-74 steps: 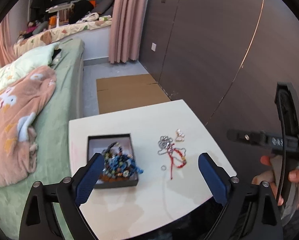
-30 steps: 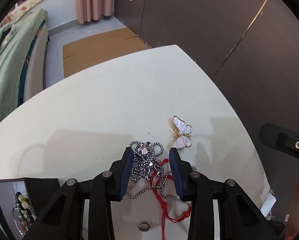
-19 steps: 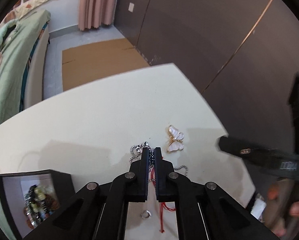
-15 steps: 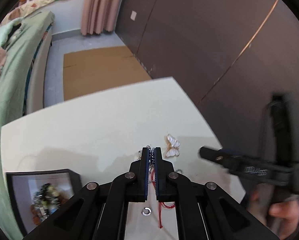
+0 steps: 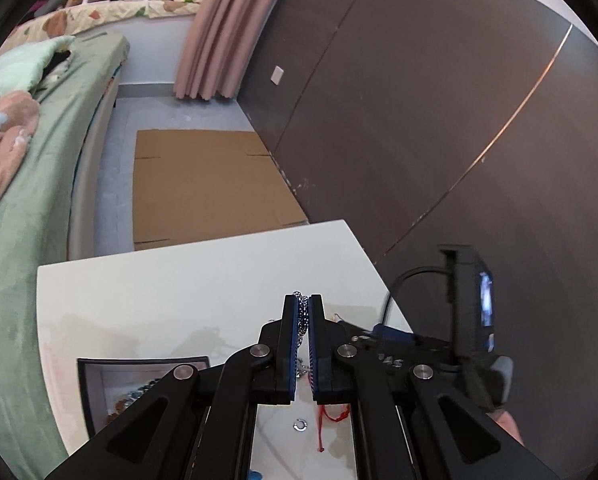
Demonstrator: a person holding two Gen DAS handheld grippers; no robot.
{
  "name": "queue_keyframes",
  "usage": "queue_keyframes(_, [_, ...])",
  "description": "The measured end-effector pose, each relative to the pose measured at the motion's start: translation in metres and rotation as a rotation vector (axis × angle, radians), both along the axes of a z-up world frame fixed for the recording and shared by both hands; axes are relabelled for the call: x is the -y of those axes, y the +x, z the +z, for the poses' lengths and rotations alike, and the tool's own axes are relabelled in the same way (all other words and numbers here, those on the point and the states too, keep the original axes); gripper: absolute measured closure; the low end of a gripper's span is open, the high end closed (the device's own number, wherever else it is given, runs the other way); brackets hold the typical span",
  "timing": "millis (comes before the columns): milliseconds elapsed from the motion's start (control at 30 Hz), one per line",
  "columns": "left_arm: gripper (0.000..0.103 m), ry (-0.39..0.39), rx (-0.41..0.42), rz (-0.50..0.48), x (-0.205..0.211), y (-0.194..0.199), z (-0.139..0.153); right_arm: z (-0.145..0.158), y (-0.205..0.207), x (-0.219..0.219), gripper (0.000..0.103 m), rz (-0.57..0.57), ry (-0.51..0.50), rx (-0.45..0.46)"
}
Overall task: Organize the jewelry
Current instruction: 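Lift the silver chain with the left tool while the right tool grasps the white butterfly pendant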
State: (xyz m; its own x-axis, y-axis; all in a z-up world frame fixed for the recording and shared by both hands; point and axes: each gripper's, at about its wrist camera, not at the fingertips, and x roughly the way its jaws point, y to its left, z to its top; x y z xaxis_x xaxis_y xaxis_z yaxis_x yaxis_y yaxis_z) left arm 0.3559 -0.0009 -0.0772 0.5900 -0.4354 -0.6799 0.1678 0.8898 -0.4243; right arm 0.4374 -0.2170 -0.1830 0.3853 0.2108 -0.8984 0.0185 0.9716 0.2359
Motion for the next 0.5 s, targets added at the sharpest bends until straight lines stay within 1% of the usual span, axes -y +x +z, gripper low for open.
queue_keyframes(33, [0.099,-0.003,0.001,0.002,-0.001,0.000,0.000,-0.001,0.000,-0.002,0.041,-0.001,-0.015,-0.001])
queue_keyframes(133, [0.099,-0.013,0.004,0.009,-0.005,-0.001,0.002,-0.005,0.003,-0.011,0.041,0.002,-0.069,-0.008])
queue_keyframes(267, [0.099,-0.011,0.014,0.015,-0.009,-0.003,0.004,-0.006,0.000,-0.026,0.042,0.043,-0.180,0.003])
queue_keyframes(300, [0.099,-0.012,0.015,0.016,-0.010,-0.004,0.005,-0.006,0.001,-0.029,0.045,0.045,-0.202,0.006])
queue_keyframes(333, [0.099,-0.012,0.017,0.018,-0.010,-0.004,0.007,-0.004,0.001,-0.029,0.056,0.046,-0.227,0.009])
queue_keyframes(367, [0.099,-0.010,0.020,0.018,-0.010,-0.005,0.008,-0.003,0.000,-0.027,0.075,0.046,-0.239,0.009])
queue_keyframes(400, [0.099,-0.009,0.024,0.018,-0.010,-0.006,0.009,-0.001,-0.001,-0.023,0.077,0.046,-0.222,0.003])
queue_keyframes(467, [0.099,-0.008,0.032,0.016,-0.009,-0.008,0.014,0.001,-0.003,-0.012,0.077,0.038,-0.143,-0.022])
queue_keyframes(500, [0.099,-0.009,0.037,0.014,-0.008,-0.010,0.016,0.003,-0.005,-0.009,0.077,0.035,-0.126,-0.027])
